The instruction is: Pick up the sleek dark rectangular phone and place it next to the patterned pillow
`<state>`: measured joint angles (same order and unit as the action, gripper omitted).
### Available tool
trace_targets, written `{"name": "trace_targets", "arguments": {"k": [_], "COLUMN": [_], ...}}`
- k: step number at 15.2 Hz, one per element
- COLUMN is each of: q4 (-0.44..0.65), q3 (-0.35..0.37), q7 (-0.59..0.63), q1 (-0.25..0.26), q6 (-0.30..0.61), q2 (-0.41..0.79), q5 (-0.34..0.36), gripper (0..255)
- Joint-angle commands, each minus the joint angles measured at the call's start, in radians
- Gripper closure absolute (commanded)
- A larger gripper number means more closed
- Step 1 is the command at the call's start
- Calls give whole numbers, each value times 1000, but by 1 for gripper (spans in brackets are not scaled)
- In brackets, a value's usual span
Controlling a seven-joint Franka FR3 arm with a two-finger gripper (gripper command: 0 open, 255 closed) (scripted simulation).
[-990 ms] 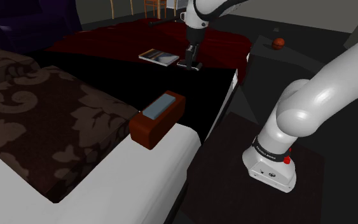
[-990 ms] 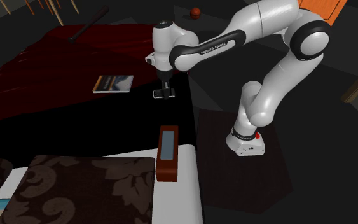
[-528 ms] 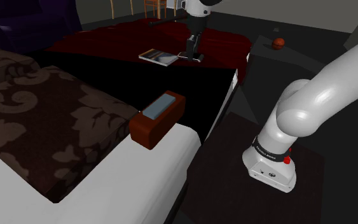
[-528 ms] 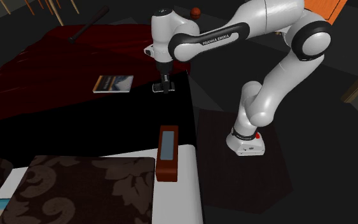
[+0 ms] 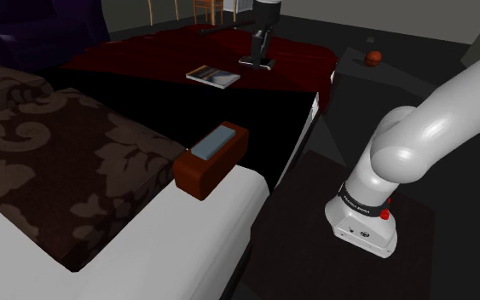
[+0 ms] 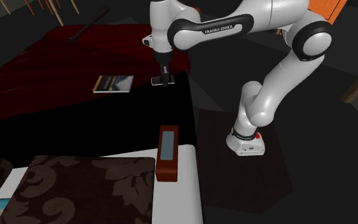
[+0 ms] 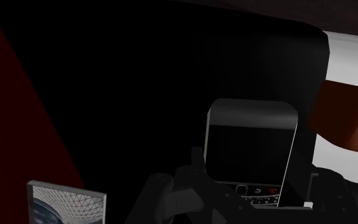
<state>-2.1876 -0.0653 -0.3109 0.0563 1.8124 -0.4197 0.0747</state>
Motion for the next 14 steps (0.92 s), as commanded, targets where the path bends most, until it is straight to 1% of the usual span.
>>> {"name": "trace_targets", "arguments": {"k": [1, 8, 14], "q4": [17, 104, 223], "q3": [0, 115, 205], "q7": [-1, 159, 295], "q1": [0, 61, 109], "q6": [-21, -21, -29], "q2": [-3, 92, 209], "q5": [0, -37, -46], "gripper": [255, 255, 255]}}
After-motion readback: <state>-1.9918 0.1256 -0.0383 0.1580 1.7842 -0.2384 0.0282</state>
